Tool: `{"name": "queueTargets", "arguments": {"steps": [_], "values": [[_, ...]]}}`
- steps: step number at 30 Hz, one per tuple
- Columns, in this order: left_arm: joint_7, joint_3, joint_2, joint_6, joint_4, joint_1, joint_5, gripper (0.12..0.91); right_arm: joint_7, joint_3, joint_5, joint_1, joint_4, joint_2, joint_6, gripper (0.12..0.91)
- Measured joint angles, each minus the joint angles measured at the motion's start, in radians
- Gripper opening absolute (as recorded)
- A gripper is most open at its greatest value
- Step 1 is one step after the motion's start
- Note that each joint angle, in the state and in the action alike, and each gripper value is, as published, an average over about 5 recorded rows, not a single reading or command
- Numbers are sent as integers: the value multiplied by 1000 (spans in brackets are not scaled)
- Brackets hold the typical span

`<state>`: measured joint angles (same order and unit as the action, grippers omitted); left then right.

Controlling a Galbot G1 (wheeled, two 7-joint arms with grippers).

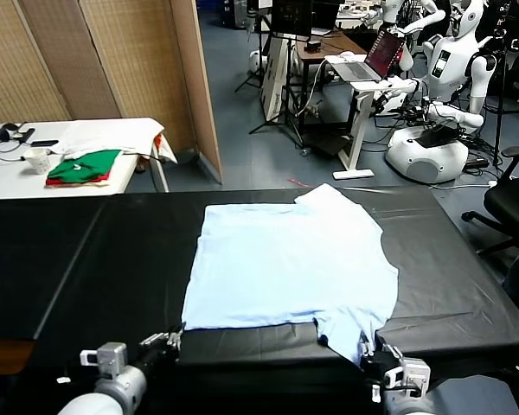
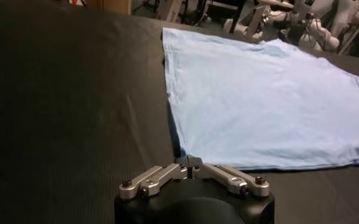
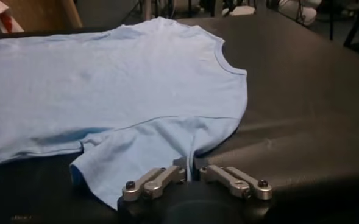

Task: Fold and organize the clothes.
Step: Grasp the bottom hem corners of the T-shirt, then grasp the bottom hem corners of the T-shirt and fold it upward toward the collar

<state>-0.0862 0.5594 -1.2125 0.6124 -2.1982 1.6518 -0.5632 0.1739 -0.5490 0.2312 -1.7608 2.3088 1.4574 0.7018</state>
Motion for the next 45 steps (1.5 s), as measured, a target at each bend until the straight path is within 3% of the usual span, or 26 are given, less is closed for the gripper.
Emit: {"name": "queueTargets", "arguments": {"steps": [12, 19, 23, 27, 45], "values": [[-23, 62, 8, -15, -123, 148, 42, 146, -14, -37, 31, -83, 102, -29, 1, 140], [-24, 75, -9, -53, -178, 194, 48, 146, -74, -71, 79, -20, 76, -62, -103, 140], [-20, 65, -23, -109, -161, 150, 31, 146, -105, -72, 69, 51, 9, -72, -179, 140], [-17, 52, -37, -147, -113, 63, 21, 146, -116, -60, 76, 137, -64, -91, -201, 140], [-4, -10, 14, -190, 141, -249, 29, 146, -125, 59, 46, 495, -367, -214, -210, 140]]}}
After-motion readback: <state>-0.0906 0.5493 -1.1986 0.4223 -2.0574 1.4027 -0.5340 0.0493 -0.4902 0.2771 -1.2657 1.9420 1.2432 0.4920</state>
